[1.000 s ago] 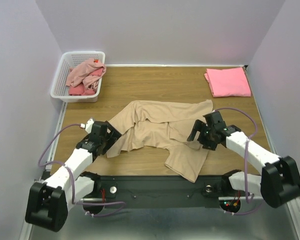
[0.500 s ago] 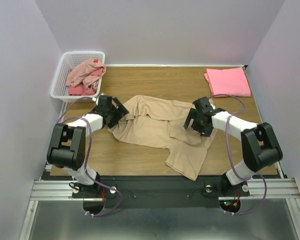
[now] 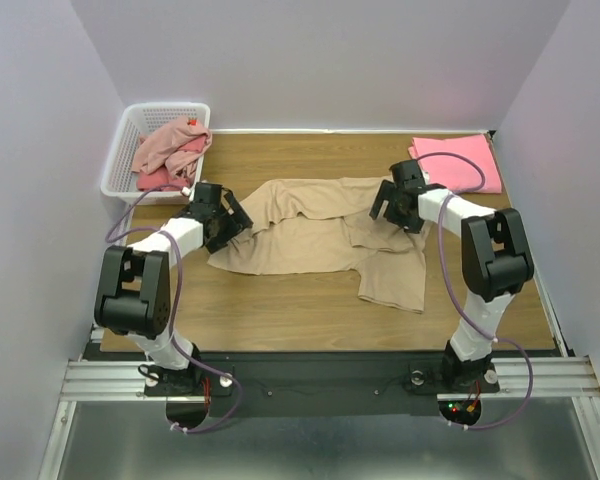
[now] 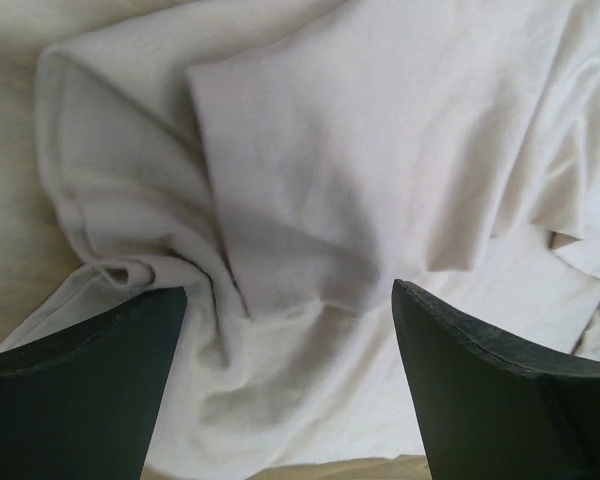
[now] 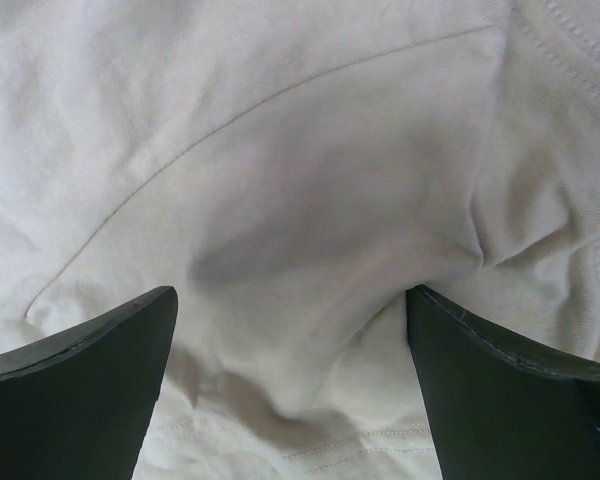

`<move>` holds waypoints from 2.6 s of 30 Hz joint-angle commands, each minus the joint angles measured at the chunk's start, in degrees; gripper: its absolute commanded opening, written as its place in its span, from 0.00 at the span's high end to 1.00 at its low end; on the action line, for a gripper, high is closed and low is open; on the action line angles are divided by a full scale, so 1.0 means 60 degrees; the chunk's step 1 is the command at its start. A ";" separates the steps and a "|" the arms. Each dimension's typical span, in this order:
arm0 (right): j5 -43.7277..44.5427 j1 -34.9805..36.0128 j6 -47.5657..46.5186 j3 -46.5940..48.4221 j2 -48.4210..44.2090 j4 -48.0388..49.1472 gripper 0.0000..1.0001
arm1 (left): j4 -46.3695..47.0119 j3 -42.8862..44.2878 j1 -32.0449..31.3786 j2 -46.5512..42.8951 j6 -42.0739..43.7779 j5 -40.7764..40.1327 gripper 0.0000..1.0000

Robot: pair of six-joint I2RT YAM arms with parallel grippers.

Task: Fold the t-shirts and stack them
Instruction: Flatten the tshirt out

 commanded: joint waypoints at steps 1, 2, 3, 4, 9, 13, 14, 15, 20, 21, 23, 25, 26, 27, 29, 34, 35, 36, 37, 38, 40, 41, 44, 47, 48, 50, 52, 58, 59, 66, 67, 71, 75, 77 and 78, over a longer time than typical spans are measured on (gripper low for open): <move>-0.0323 0.0003 -0.0397 -0.0022 -0.0849 0.0202 0.00 | -0.1378 -0.0089 0.0121 -0.1796 0.0308 -0.1426 0.03; -0.0382 0.0003 -0.0397 -0.0139 -0.1160 0.0202 0.00 | -0.1527 -0.0222 0.0179 -0.2106 0.0278 -0.1648 0.02; -0.0440 0.0003 -0.0441 -0.0503 -0.1496 0.0202 0.00 | -0.1659 -0.0397 0.0296 -0.2414 0.0133 -0.1809 0.02; -0.0484 0.0003 -0.0455 -0.0695 -0.1877 0.0202 0.00 | -0.1748 -0.0602 0.0355 -0.2722 0.0074 -0.1956 0.02; -0.0178 0.0003 -0.0324 -0.2188 -0.4426 0.0144 0.00 | -0.2246 -0.2067 0.0824 -0.4174 -0.0542 -0.2704 0.02; -0.0075 0.0003 0.0158 -0.3463 -0.6052 -0.0104 0.00 | -0.1940 -0.2595 0.1000 -0.4131 -0.0586 -0.1988 0.02; -0.0046 0.0003 0.0232 -0.3639 -0.6331 -0.0134 0.00 | -0.1765 -0.2698 0.1000 -0.4000 -0.0601 -0.1798 0.02; -0.0089 0.0003 0.0291 -0.4018 -0.6566 -0.0164 0.00 | -0.1705 -0.2728 0.1000 -0.3912 -0.0659 -0.1753 0.02; 0.0071 0.0003 0.0438 -0.4549 -0.7563 -0.0500 0.00 | -0.1603 -0.2786 0.1015 -0.3327 -0.0732 -0.1738 0.23; 0.0130 0.0003 0.0452 -0.4607 -0.7608 -0.0544 0.00 | -0.1515 -0.2830 0.1015 -0.3238 -0.0704 -0.1651 0.27; 0.0189 0.0003 0.0467 -0.4666 -0.7710 -0.0661 0.00 | -0.1368 -0.2933 0.1015 -0.3092 -0.0703 -0.1446 0.39; 0.0262 0.0003 0.0467 -0.4681 -0.7740 -0.0735 0.00 | -0.1455 -0.2933 0.1015 -0.2886 -0.0689 -0.1430 0.44; 0.0335 0.0003 0.0453 -0.4681 -0.7754 -0.0764 0.00 | -0.1673 -0.2933 0.1015 -0.2813 -0.0689 -0.1517 0.45; 0.0393 0.0003 0.0453 -0.4696 -0.7769 -0.0793 0.00 | -0.1733 -0.2933 0.1000 -0.2813 -0.0718 -0.1547 0.45; 0.0569 0.0003 0.0496 -0.4769 -0.7769 -0.0794 0.00 | -0.1793 -0.3050 0.1015 -0.2871 -0.0747 -0.1562 0.46; 0.0585 0.0003 0.0511 -0.4872 -0.7652 -0.0823 0.00 | -0.1735 -0.3182 0.1000 -0.2784 -0.0762 -0.1606 0.57; 0.0599 0.0003 0.0526 -0.4915 -0.7652 -0.0838 0.00 | -0.1661 -0.3211 0.1000 -0.2653 -0.0689 -0.1548 0.63; 0.0628 -0.0011 0.0526 -0.4988 -0.7652 -0.0838 0.00 | -0.1632 -0.3211 0.1000 -0.2579 -0.0573 -0.1504 0.68; 0.0672 0.0003 0.0584 -0.5047 -0.7710 -0.0852 0.00 | -0.1617 -0.3226 0.1000 -0.2491 -0.0543 -0.1489 0.74; 0.0716 0.0003 0.0671 -0.5134 -0.7740 -0.0852 0.00 | -0.1631 -0.3212 0.1000 -0.2316 -0.0470 -0.1503 0.76; 0.0745 0.0003 0.0745 -0.5325 -0.7813 -0.0838 0.00 | -0.1646 -0.3211 0.0986 -0.2198 -0.0440 -0.1518 0.81; 0.0702 0.0003 0.0760 -0.5355 -0.7813 -0.0852 0.00 | -0.1617 -0.3226 0.0971 -0.2139 -0.0469 -0.1489 0.84; 0.0585 0.0003 0.0760 -0.5399 -0.7784 -0.0867 0.00 | -0.1587 -0.3197 0.0956 -0.2212 -0.0454 -0.1576 1.00; 0.0088 0.0003 0.0833 -0.5487 -0.7857 -0.1042 0.00 | -0.1456 -0.3357 0.0898 -0.2752 -0.0469 -0.1635 1.00; -0.0218 0.0003 0.0848 -0.5487 -0.7886 -0.1144 0.00 | -0.1412 -0.3401 0.0898 -0.3189 -0.0469 -0.1606 1.00; -0.0571 0.0003 0.0732 -0.5429 -0.7915 -0.1568 0.00 | -0.1353 -0.3533 0.0898 -0.3616 -0.0498 -0.1591 1.00; -0.0676 0.0003 0.0731 -0.5268 -0.7886 -0.2355 0.00 | -0.1295 -0.3577 0.0898 -0.4217 -0.0469 -0.1431 1.00; -0.0016 0.0003 0.1214 -0.5354 -0.7828 -0.3708 0.00 | -0.1177 -0.3724 0.0883 -0.5638 -0.0410 -0.1123 1.00; -0.0089 0.0003 0.1417 -0.5442 -0.7857 -0.3738 0.00 | -0.1192 -0.3753 0.0883 -0.5930 -0.0425 -0.1137 1.00; -0.0617 0.0003 0.2459 -0.6043 -0.7930 -0.3738 0.07 | -0.1250 -0.3798 0.0883 -0.6489 -0.0498 -0.1049 1.00; -0.0617 0.0003 0.2517 -0.6145 -0.7901 -0.3724 0.07 | -0.1236 -0.3812 0.0883 -0.6504 -0.0513 -0.1049 1.00; -0.0529 0.0003 0.2972 -0.6527 -0.7725 -0.3636 0.12 | -0.1177 -0.3827 0.0883 -0.6592 -0.0498 -0.0932 1.00; -0.0236 0.0003 0.3250 -0.6804 -0.7492 -0.3417 0.26 | -0.1133 -0.3871 0.0869 -0.6752 -0.0498 -0.0918 1.00; -0.0309 0.0003 0.3236 -0.6878 -0.7374 -0.3211 0.32 | -0.1133 -0.3885 0.0868 -0.6767 -0.0498 -0.0917 1.00; -0.0367 0.0003 0.3221 -0.6980 -0.7316 -0.3153 0.38 | -0.1133 -0.3885 0.0868 -0.6797 -0.0498 -0.0932 1.00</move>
